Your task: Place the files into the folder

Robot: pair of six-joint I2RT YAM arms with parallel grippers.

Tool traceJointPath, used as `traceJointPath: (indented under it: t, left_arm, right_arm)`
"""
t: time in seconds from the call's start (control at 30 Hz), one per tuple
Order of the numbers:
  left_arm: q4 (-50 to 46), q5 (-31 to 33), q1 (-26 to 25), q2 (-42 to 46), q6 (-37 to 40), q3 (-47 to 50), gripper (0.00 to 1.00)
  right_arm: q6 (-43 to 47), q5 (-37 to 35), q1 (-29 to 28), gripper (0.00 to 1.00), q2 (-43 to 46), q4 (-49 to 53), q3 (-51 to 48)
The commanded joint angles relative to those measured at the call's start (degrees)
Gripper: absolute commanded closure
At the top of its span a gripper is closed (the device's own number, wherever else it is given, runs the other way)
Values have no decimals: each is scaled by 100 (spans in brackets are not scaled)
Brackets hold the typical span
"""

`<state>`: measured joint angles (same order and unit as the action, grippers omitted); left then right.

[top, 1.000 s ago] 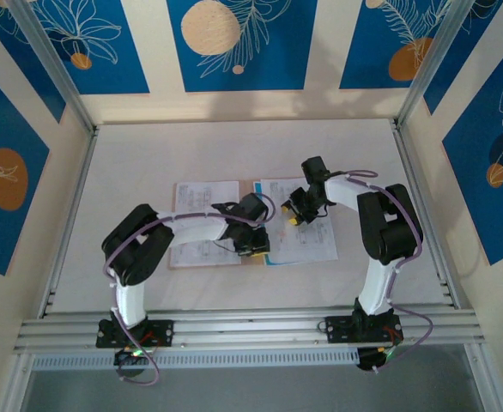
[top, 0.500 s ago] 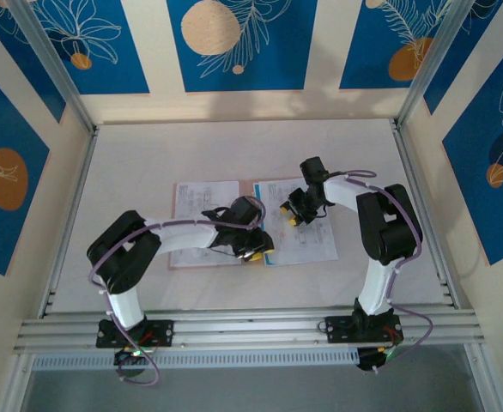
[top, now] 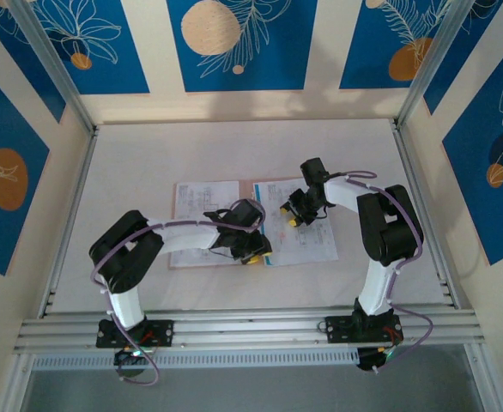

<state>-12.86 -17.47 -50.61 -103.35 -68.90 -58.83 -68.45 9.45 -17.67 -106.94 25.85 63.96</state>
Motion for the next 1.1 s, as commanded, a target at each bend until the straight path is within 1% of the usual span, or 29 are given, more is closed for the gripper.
traceJointPath:
  t: [0.0,0.13,0.23,0.33,0.43,0.57,0.67,0.73,0.9,1.07]
  left_arm:
    - [3,89,-74,-132,-15,-41,60]
    - [244,17,-72,-222,-44,-98,61]
    - [319,-53,-72,-320,-36,-187,63]
    - [311,-61,-79,-370,-18,-250,67]
    - [337,-63,-72,-370,-18,-234,74]
    - [337,-55,-76,-370,-9,-208,79]
    - [311,-39,-72,-338,-2,-232,79]
    - [268,-18,-72,-298,17,-242,77]
    - [245,-11,-72,-269,12,-267,71]
    - [305,-37,-72,-304,-26,-263,70]
  right_arm:
    - [51,-22,-89,65,19,241,-174]
    - [13,-17,-145,65,32,245,-174]
    - [-32,-28,-198,65,41,254,-174]
    - [-54,-69,-221,65,74,275,-187]
    - [-64,-108,-222,65,74,321,-190]
    - [-88,-154,-179,65,100,356,-191]
    - [-127,-244,-136,64,202,294,-209]
    - [-141,-255,-86,64,222,272,-157]
    - [-115,-165,4,64,3,355,162]
    - [-226,-145,-9,64,-222,343,410]
